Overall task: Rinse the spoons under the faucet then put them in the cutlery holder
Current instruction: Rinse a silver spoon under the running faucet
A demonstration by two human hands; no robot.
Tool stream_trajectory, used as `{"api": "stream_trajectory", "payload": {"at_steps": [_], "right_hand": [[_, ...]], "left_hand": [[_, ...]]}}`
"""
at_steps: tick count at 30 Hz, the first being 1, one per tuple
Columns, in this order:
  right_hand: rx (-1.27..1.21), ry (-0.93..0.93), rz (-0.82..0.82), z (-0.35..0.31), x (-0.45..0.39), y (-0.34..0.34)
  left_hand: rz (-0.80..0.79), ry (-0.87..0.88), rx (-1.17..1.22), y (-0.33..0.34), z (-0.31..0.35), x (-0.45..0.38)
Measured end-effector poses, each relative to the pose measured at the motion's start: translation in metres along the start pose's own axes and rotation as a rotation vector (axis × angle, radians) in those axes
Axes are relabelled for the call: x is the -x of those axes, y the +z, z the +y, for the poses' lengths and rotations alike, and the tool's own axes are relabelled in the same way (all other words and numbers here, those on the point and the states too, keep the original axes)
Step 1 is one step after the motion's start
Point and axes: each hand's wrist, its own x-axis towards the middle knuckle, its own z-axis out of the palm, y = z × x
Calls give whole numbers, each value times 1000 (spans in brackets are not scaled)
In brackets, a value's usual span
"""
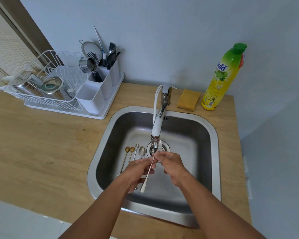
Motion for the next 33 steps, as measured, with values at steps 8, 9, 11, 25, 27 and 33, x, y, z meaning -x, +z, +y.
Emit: {"api": "stream_trajectory", "payload": {"at_steps": [8, 9, 11, 25, 27, 33], "right_hand": [[7, -40, -35, -10, -3, -9], [15, -60, -40, -11, -3, -9], [41, -97, -29, -10, -5, -10], [39, -9, -5, -7, -3, -23], [43, 25, -68, -5, -1, -22], [6, 55, 153, -5, -4, -24]], "left_hand": [[-89, -179, 194, 8, 11, -8], [-75, -177, 197, 9, 13, -9], [-38, -150, 179, 11, 15, -11], [-60, -27, -193, 3, -20, 15], [-136, -72, -115, 0, -22, 15], [-227, -25, -305, -9, -11, 3]]}}
